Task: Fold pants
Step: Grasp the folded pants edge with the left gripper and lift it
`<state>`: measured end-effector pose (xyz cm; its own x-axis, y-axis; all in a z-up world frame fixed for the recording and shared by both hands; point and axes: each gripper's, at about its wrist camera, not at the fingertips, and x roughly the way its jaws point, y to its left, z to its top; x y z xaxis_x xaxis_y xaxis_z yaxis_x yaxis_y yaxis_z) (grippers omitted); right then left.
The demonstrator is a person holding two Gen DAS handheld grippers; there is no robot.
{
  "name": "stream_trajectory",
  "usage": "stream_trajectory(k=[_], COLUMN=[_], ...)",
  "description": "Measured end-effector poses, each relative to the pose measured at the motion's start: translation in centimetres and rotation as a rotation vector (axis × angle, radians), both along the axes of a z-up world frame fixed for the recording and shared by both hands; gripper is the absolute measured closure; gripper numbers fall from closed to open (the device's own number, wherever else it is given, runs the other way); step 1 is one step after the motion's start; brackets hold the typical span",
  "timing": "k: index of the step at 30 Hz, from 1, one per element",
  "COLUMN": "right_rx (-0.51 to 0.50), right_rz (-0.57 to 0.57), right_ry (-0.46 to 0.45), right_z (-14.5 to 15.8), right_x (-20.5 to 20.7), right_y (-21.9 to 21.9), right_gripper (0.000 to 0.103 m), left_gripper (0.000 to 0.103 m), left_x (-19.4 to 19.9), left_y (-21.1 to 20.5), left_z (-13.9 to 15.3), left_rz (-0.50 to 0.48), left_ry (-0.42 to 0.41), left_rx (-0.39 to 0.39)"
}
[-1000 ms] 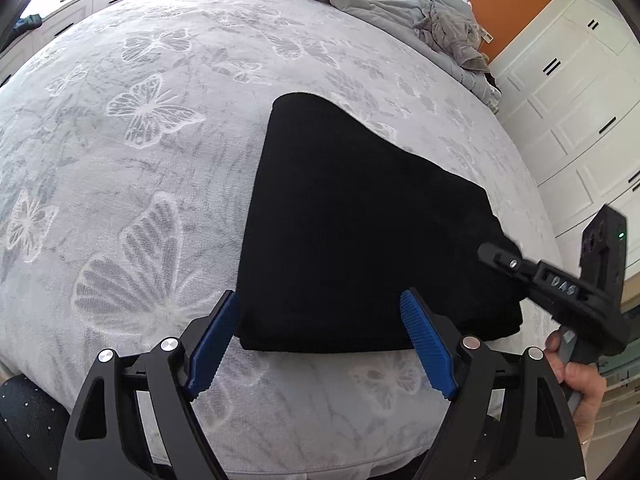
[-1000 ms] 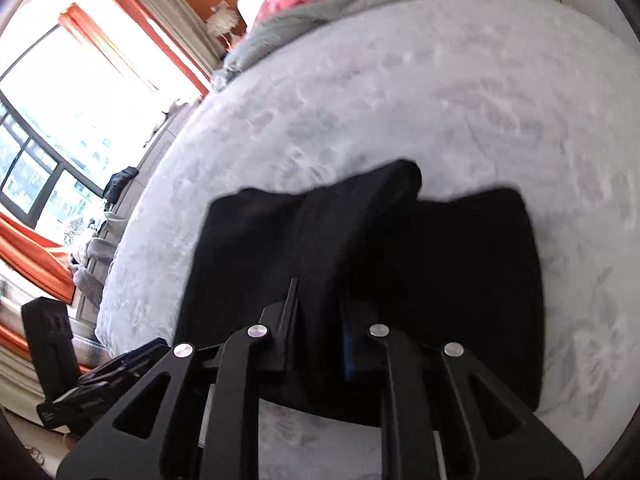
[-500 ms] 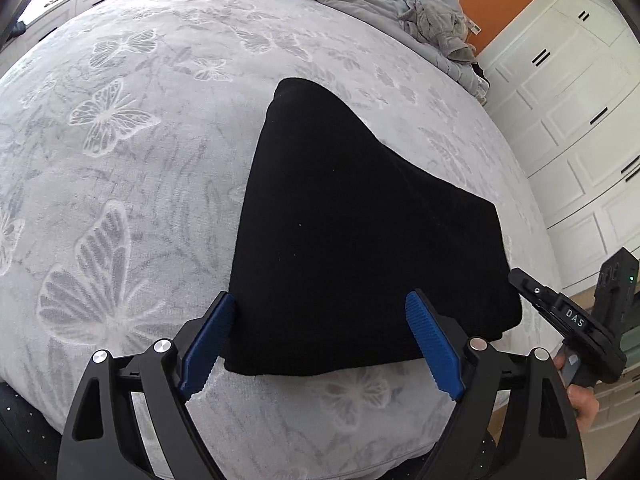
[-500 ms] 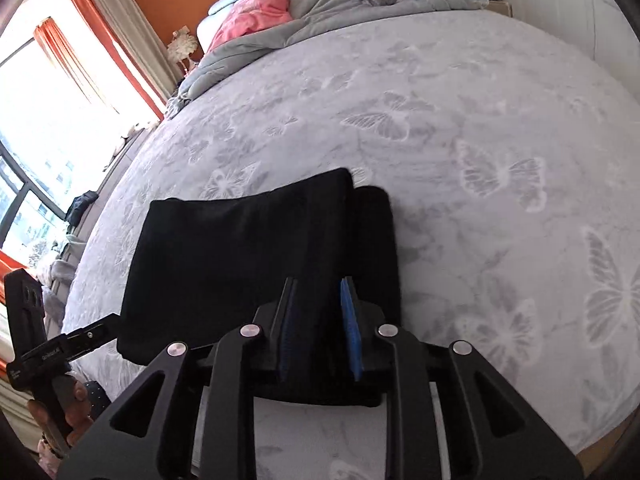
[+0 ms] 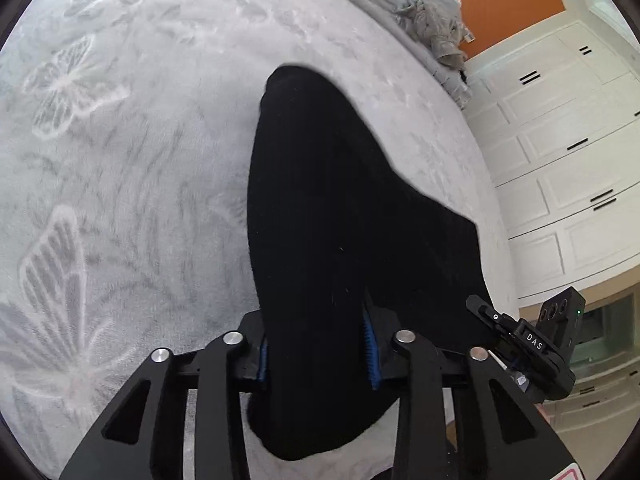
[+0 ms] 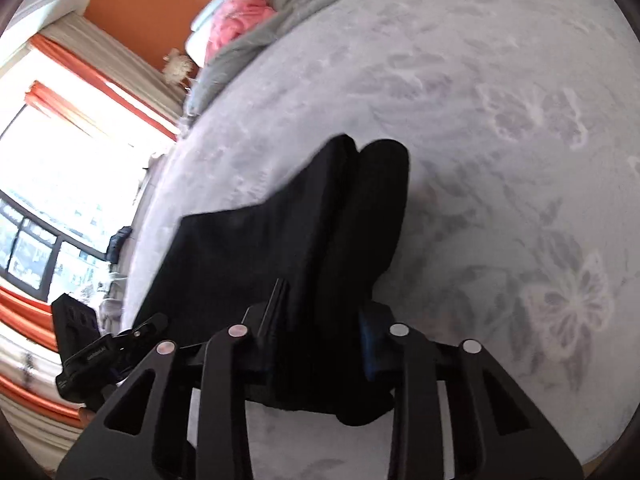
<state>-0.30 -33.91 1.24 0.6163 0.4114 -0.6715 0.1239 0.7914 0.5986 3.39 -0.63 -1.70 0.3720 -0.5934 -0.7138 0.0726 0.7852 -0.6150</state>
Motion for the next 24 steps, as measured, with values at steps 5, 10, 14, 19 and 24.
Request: stream_trajectory(k=[5,10,14,19,24], right_rx=[-0.054,-0.255,-0.115,-0.176,-0.309], right_rz=[0.113,-0.003,-0.005,0.201,0.17], right_ry=[-0.103,0.127,-0.037,-0.13,0.123], right_z=[4.3,-4.3,0.7,5.4,-4.2], right_x=[-1.7,-3.5,-5.3,0.6,8.6], right_y=[4.7,5.5,5.9,13.2,13.0], right_gripper=[0.069,0.065,0.094,0.098,0.102], left_gripper=[0.075,0.061,0.063,0.053,0.047], left_x=[-2.6,-5.9,-7.6,-5.4,0.6], left_y=[4.7,8.4,9.4,5.7,4.1], left_z=[7.2,1.5,4.0,8.7,4.0], left_rz=[0.03,0.115,0.141,0.072,0.073], left_ry=[-0.143,0.005,-0.073,-0.241,-0.095], left_rx=[0.03,0.317,0.311,0.292,0.39])
